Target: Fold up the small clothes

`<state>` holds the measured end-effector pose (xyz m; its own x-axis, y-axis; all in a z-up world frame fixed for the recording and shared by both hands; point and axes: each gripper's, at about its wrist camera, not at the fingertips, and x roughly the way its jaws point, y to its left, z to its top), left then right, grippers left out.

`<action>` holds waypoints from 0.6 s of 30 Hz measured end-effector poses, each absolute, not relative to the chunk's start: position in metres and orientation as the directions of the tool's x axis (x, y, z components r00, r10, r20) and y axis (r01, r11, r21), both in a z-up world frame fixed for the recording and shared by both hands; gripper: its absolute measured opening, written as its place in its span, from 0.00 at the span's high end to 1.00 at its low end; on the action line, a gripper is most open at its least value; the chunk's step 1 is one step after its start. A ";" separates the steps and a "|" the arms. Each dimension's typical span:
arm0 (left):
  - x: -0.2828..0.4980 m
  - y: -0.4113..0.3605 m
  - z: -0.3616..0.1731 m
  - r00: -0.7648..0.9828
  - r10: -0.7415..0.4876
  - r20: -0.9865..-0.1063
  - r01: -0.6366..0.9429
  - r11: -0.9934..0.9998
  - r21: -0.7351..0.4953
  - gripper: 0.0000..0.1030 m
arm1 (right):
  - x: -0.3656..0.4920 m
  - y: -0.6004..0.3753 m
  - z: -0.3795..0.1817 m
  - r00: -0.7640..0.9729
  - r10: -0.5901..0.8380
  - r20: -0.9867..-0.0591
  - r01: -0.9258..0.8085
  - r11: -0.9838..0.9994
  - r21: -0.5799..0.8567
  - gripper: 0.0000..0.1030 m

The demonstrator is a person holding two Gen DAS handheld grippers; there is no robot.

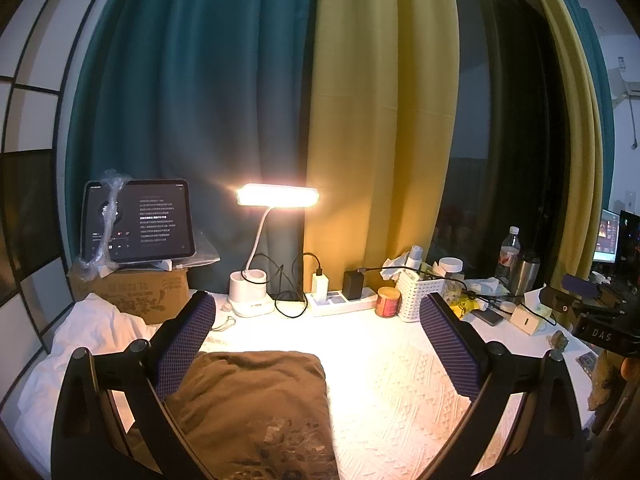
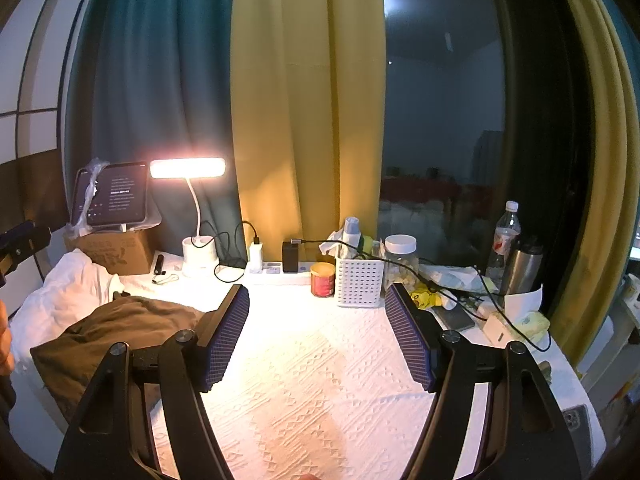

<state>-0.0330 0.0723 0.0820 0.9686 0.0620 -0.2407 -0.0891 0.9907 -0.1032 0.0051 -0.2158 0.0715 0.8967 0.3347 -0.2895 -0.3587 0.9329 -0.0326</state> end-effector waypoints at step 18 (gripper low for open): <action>-0.026 0.079 0.080 0.966 0.058 -0.252 -0.085 0.991 -0.099 0.02 | 0.014 -0.209 0.070 0.884 0.352 -0.308 -0.374 0.927 -0.014 0.28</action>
<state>-0.0265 0.0788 0.0802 0.9659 0.0579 -0.2523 -0.0853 0.9914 -0.0990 0.0139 -0.2090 0.0698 0.8841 0.3517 -0.3078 -0.3740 0.9273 -0.0144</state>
